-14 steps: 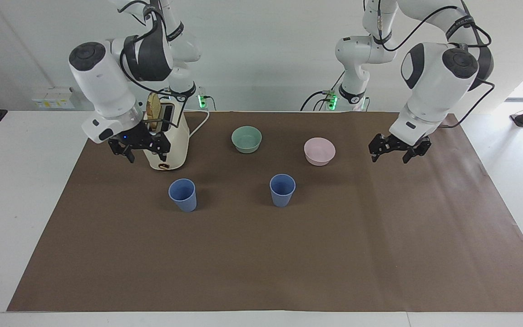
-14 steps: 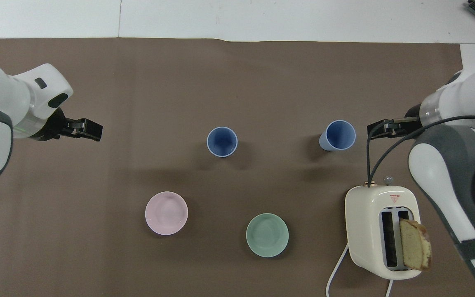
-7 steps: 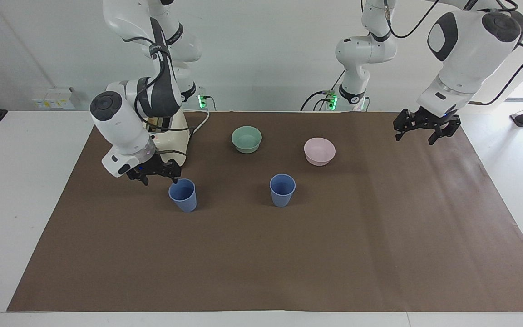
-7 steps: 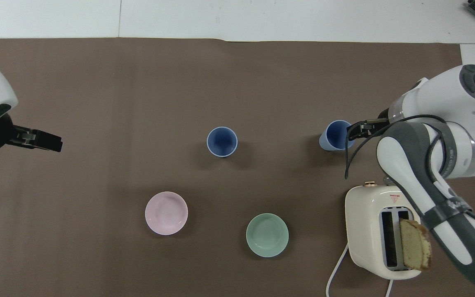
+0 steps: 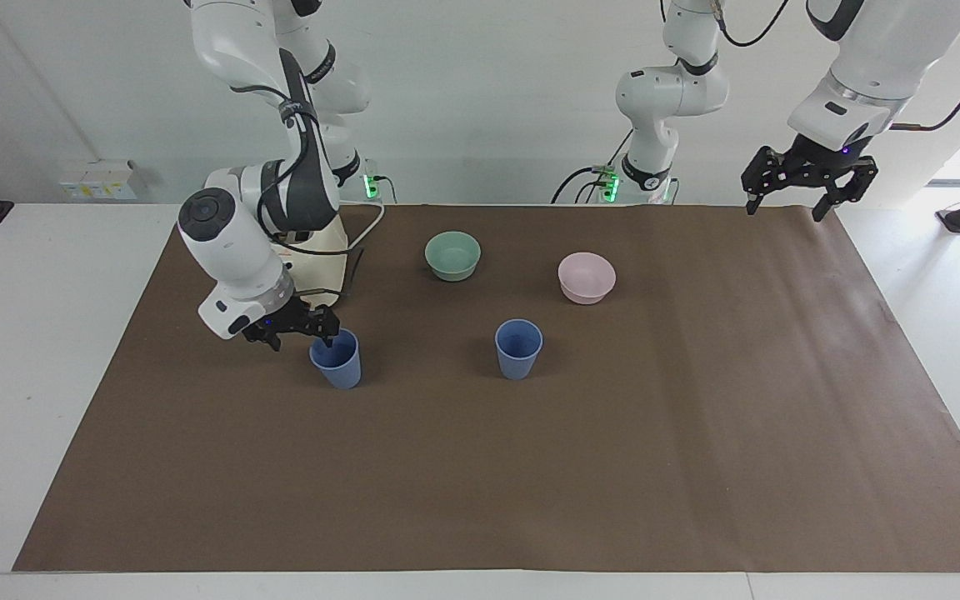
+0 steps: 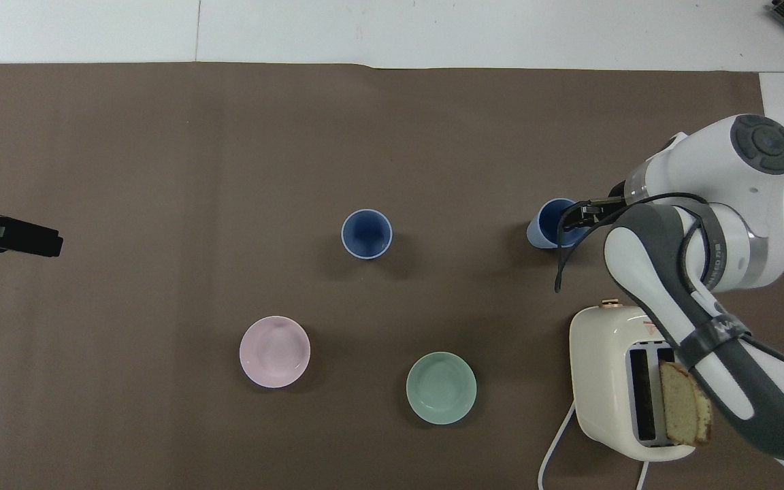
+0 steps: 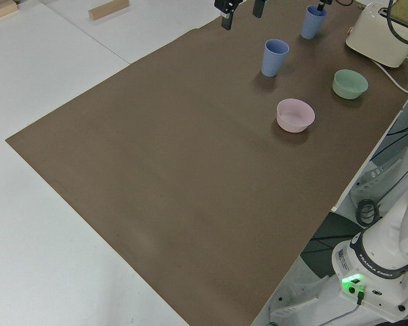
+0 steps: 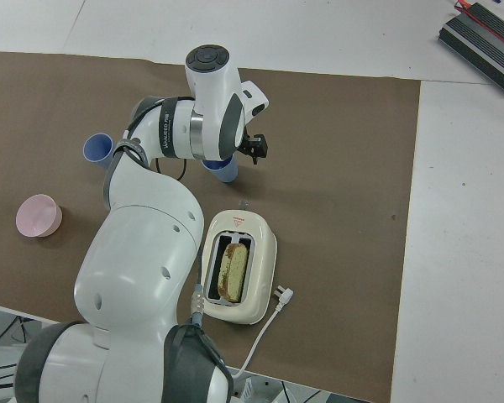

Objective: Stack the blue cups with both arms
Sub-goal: 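Grasp the second blue cup with the right gripper and lift it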

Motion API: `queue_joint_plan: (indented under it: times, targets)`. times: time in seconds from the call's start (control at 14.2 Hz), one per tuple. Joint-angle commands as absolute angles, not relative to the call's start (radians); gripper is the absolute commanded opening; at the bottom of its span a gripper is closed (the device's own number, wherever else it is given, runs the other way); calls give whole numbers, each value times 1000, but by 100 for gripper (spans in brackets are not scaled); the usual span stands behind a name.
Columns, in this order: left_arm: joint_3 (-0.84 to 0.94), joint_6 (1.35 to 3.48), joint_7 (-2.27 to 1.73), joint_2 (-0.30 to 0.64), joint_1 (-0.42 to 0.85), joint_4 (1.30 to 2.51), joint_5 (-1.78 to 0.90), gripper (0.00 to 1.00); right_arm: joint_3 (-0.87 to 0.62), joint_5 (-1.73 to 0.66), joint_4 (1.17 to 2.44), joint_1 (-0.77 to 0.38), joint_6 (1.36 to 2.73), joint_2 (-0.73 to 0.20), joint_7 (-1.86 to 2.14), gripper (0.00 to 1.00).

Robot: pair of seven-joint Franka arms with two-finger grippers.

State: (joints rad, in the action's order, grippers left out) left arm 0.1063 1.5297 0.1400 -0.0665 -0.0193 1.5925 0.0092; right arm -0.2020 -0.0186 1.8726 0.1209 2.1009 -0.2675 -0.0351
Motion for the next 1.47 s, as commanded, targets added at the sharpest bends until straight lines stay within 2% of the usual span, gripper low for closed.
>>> queue_joint_plan:
  times: [0.0,0.07,0.14,0.21,0.28,0.77,0.98,1.26,1.4]
  targets:
    - [106,1490,140,-71,-17,1579,20,100,-202,-11,1882,123,2126,-282,-17,100]
    - [106,1485,138,-71,-17,1569,18,100,-202,-11,1882,121,2125,-284,-21,87]
    - [106,1489,130,-71,-21,1565,14,100,-202,-11,1881,120,2123,-284,-28,51]
    - [100,1499,123,-74,-25,1569,-10,100,-202,-11,1879,114,2118,-284,-26,19]
    - [97,1500,124,-83,-25,1574,-18,100,-202,-12,1879,110,2115,-285,-28,0]
    - [92,1494,75,-84,-23,1574,-58,100,-202,-14,1823,57,2074,-287,-146,0]
    - [94,1488,81,-89,-25,1577,-55,100,-207,-17,1721,41,1968,-285,-205,0]
    - [94,1480,83,-97,-23,1588,-51,100,-236,-23,1619,38,1921,-284,-273,0]
    - [94,1483,81,-100,-25,1591,-51,100,-252,-20,1562,0,1875,-296,-317,0]
